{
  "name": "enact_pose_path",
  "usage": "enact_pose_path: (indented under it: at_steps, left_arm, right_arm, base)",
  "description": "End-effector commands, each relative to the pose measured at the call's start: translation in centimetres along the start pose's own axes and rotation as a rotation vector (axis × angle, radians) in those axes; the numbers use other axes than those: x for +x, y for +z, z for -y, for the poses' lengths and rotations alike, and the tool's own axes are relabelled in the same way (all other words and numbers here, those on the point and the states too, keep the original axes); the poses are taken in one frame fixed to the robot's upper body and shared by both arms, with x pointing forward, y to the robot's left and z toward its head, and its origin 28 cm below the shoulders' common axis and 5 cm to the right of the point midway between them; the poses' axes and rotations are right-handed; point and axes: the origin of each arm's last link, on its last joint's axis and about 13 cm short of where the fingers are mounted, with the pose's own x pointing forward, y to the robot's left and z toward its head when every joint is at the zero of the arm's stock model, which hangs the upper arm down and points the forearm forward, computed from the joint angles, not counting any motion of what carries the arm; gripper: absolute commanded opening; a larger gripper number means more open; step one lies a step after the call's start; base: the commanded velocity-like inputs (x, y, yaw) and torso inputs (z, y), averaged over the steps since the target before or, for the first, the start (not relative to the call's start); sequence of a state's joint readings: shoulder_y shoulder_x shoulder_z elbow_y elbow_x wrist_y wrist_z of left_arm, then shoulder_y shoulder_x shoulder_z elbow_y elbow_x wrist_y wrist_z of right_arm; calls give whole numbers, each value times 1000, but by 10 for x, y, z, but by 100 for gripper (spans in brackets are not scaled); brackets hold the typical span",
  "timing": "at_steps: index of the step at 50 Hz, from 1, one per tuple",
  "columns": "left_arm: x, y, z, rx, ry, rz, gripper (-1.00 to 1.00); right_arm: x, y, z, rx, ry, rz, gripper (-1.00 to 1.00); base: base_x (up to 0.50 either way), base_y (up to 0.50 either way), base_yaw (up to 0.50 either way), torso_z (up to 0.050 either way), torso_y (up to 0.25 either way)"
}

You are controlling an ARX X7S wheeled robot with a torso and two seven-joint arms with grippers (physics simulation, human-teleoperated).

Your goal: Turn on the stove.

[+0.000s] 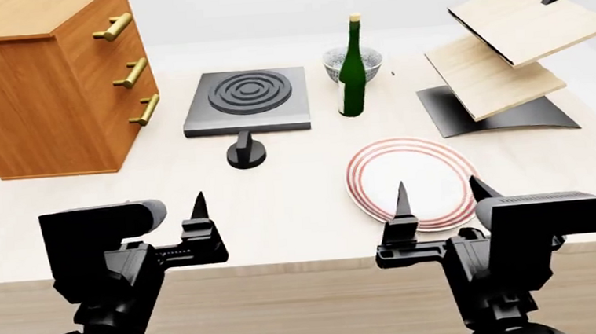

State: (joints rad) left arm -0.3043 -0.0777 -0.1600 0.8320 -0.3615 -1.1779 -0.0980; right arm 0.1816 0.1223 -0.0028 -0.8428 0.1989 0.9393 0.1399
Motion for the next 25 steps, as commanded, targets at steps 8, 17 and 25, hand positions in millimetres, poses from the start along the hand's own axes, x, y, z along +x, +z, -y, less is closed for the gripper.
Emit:
enact_pose_path:
  at_steps: [8, 17, 25]
  left_arm:
    - [-9, 5, -2, 26, -13, 12, 100]
    - [-9, 5, -1, 25, -11, 15, 100]
    - [-9, 5, -1, 27, -12, 14, 100]
  right_arm:
    - [-8, 9, 0, 59, 10, 28, 100]
    - [-9, 9, 1, 62, 10, 30, 100]
    - [-10, 10, 1, 62, 13, 31, 100]
  base:
    - [500, 0, 0, 0, 0]
    - [500, 0, 0, 0, 0]
    - [500, 0, 0, 0, 0]
